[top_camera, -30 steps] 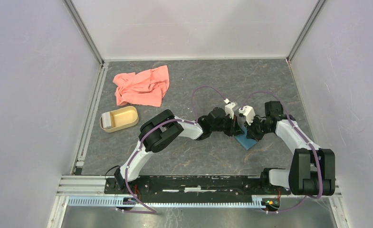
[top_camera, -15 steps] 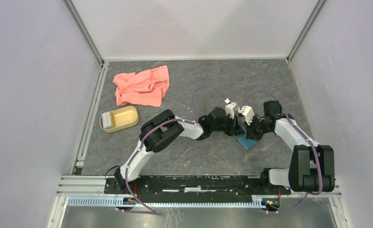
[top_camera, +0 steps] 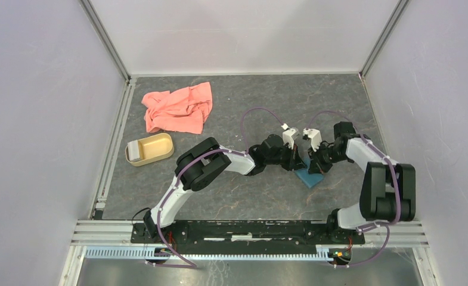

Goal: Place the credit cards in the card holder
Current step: Close the card holder at the center of the board.

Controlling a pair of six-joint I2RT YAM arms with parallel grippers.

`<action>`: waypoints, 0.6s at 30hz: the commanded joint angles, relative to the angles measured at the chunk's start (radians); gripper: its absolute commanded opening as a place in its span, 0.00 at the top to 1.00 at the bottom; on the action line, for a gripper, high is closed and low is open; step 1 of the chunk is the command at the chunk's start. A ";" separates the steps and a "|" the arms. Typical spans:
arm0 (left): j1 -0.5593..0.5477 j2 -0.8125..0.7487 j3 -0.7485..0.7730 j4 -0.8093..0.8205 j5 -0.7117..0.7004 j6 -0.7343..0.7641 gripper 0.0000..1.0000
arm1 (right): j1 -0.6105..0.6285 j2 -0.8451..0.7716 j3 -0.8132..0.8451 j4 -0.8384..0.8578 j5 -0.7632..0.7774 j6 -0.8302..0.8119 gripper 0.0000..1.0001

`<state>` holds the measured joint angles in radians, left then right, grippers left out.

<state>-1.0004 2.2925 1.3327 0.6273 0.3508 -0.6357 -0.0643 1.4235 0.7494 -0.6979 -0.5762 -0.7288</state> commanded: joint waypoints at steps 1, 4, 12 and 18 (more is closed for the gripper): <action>-0.003 0.019 0.015 -0.022 0.020 -0.015 0.90 | -0.063 0.109 0.053 -0.041 -0.100 -0.039 1.00; -0.001 0.019 0.013 -0.022 0.020 -0.016 0.90 | -0.089 0.169 0.067 -0.070 -0.153 -0.064 1.00; 0.001 0.020 0.012 -0.020 0.022 -0.016 0.90 | -0.182 0.321 0.128 -0.146 -0.259 -0.130 1.00; 0.002 0.018 0.011 -0.019 0.023 -0.016 0.90 | -0.235 0.432 0.162 -0.192 -0.313 -0.177 1.00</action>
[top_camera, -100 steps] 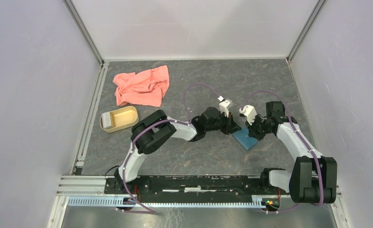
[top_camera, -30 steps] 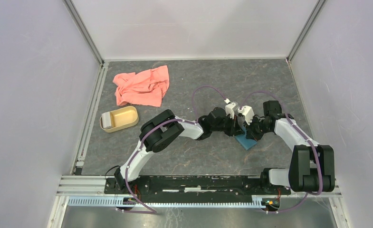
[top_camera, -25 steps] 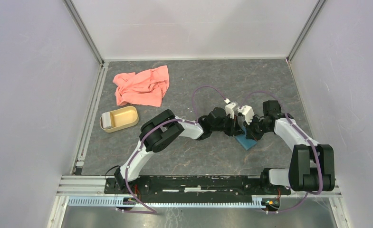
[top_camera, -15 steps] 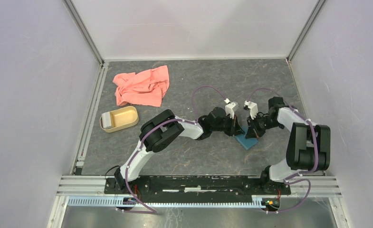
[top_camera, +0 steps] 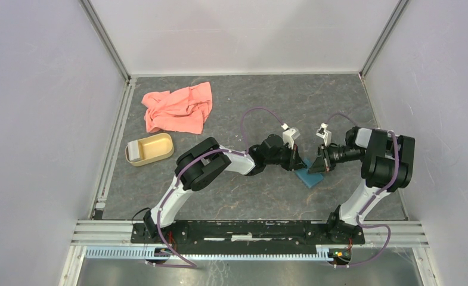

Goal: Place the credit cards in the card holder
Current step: Close the card holder at the center of the board.

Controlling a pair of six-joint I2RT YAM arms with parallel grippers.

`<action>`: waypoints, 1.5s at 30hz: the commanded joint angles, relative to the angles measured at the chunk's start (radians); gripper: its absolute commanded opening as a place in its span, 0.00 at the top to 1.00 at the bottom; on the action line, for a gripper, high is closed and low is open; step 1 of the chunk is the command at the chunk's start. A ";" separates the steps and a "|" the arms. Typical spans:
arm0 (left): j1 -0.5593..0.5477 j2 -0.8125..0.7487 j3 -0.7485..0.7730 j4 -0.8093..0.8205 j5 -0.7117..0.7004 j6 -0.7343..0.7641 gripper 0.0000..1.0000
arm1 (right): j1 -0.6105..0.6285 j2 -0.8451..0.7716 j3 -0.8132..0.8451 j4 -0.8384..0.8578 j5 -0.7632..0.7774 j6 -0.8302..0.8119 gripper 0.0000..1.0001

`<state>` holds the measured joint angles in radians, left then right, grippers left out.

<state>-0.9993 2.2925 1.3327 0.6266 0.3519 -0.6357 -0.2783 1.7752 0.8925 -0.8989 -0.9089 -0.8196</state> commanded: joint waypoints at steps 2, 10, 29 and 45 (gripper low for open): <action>0.001 0.016 0.010 -0.016 0.024 -0.016 0.90 | -0.036 0.106 0.029 0.002 0.019 -0.093 1.00; 0.001 0.016 0.010 -0.007 0.030 -0.020 0.90 | -0.111 0.230 0.092 -0.065 0.006 -0.140 1.00; 0.002 0.014 0.015 0.002 0.051 -0.022 0.87 | -0.136 0.375 0.260 -0.258 -0.151 -0.143 0.96; 0.014 0.022 0.012 0.002 0.037 -0.042 0.87 | -0.127 0.186 0.248 -0.356 -0.085 -0.322 0.69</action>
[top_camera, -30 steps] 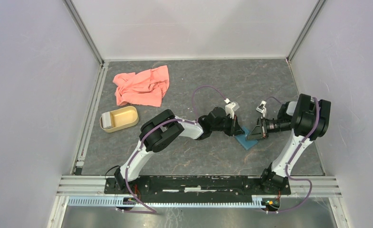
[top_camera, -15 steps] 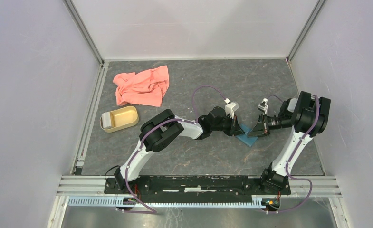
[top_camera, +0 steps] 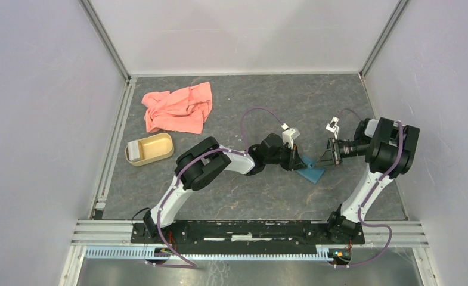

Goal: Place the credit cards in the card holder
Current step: Close the card holder at the center of the board.

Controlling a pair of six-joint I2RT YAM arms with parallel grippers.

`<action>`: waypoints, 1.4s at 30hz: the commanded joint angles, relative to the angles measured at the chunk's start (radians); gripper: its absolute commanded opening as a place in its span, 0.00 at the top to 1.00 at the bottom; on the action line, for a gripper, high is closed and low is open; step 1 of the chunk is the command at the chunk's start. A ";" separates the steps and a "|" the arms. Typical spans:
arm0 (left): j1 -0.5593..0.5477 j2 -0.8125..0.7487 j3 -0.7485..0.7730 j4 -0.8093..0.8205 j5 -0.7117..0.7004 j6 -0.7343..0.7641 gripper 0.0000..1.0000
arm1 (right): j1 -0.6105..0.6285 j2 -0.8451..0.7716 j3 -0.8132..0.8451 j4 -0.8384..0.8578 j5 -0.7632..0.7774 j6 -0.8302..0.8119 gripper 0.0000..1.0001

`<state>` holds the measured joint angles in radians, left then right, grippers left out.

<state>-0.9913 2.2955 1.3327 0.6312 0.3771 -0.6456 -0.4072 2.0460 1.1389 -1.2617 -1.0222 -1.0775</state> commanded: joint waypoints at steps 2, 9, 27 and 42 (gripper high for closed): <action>0.006 0.021 0.012 -0.002 0.012 -0.032 0.87 | 0.003 -0.110 -0.006 0.007 0.030 -0.077 0.70; 0.007 0.021 0.011 0.002 0.016 -0.035 0.87 | 0.041 -0.184 -0.033 0.089 -0.012 -0.045 0.77; 0.011 0.022 0.010 0.009 0.023 -0.051 0.87 | 0.191 -0.740 -0.359 0.608 0.215 -0.032 0.37; 0.014 0.028 0.005 0.024 0.032 -0.063 0.88 | 0.244 -0.879 -0.593 0.858 0.279 -0.187 0.40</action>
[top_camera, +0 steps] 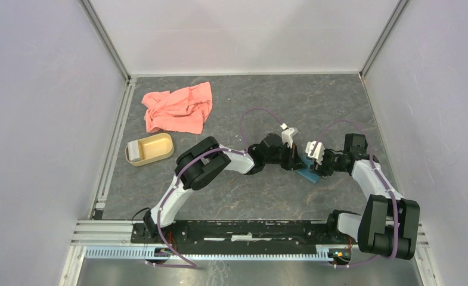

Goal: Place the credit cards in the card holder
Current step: Close the card holder at the center of the board.

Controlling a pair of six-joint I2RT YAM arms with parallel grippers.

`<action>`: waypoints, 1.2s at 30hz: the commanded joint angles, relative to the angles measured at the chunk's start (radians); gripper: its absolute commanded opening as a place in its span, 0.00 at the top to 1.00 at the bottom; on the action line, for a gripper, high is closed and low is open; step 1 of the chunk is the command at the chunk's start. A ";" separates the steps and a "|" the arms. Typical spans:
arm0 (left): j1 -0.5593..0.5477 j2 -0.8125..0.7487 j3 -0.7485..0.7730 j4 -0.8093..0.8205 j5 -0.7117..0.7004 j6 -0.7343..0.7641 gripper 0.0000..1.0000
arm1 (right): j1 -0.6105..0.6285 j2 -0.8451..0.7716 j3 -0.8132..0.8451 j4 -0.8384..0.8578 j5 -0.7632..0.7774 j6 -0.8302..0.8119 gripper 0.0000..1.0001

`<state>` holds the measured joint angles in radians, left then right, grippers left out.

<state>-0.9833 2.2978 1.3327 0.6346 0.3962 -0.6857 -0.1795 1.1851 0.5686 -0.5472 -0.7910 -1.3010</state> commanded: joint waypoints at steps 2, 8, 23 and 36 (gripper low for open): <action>0.008 0.027 0.005 0.020 0.013 -0.023 0.87 | 0.025 -0.017 -0.032 0.163 0.062 0.046 0.41; 0.008 0.029 0.007 0.023 0.016 -0.025 0.87 | 0.046 0.022 -0.028 0.150 0.082 0.054 0.50; 0.010 0.031 0.005 0.028 0.020 -0.028 0.88 | 0.074 0.022 -0.067 0.169 0.128 0.082 0.50; 0.012 0.031 0.003 0.031 0.022 -0.031 0.88 | 0.075 0.005 -0.042 0.152 0.140 0.116 0.71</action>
<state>-0.9771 2.3039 1.3327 0.6460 0.4046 -0.6941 -0.1062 1.2114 0.5152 -0.4000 -0.6724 -1.2053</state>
